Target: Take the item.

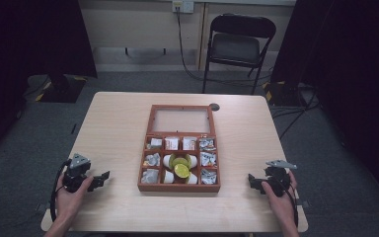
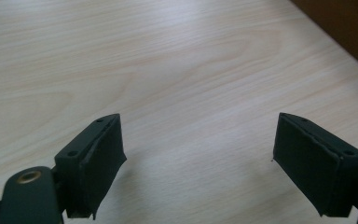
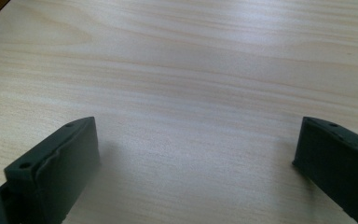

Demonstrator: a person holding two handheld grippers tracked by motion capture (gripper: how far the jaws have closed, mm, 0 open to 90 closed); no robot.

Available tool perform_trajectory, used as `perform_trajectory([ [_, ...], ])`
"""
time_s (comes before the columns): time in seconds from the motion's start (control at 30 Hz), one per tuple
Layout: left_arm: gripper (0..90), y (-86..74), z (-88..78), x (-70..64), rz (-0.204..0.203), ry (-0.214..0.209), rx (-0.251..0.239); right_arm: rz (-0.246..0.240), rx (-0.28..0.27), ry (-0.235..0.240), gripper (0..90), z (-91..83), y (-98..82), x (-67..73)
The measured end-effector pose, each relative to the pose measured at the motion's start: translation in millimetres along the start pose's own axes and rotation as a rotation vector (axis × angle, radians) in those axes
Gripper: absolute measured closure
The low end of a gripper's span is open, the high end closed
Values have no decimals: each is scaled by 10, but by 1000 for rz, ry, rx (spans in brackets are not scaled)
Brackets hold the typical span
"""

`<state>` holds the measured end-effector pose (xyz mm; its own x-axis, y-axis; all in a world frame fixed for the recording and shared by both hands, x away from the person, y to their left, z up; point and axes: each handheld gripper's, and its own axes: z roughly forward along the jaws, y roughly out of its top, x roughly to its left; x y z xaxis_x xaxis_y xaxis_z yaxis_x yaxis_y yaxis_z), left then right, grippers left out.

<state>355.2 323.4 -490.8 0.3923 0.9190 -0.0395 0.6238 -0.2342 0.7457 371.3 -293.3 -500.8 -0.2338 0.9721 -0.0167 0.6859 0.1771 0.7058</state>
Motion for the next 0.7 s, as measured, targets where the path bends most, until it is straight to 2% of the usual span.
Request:
perform_trajectory([
  [0.13,160,12,-7,-60,12,-34,-5,0,0,0,0,0,0,0],
  [0.47,201,65,-77,-161,7,-68,-41,0,0,0,0,0,0,0],
  [0.7,205,106,-120,-240,44,-87,-63,0,0,0,0,0,0,0],
])
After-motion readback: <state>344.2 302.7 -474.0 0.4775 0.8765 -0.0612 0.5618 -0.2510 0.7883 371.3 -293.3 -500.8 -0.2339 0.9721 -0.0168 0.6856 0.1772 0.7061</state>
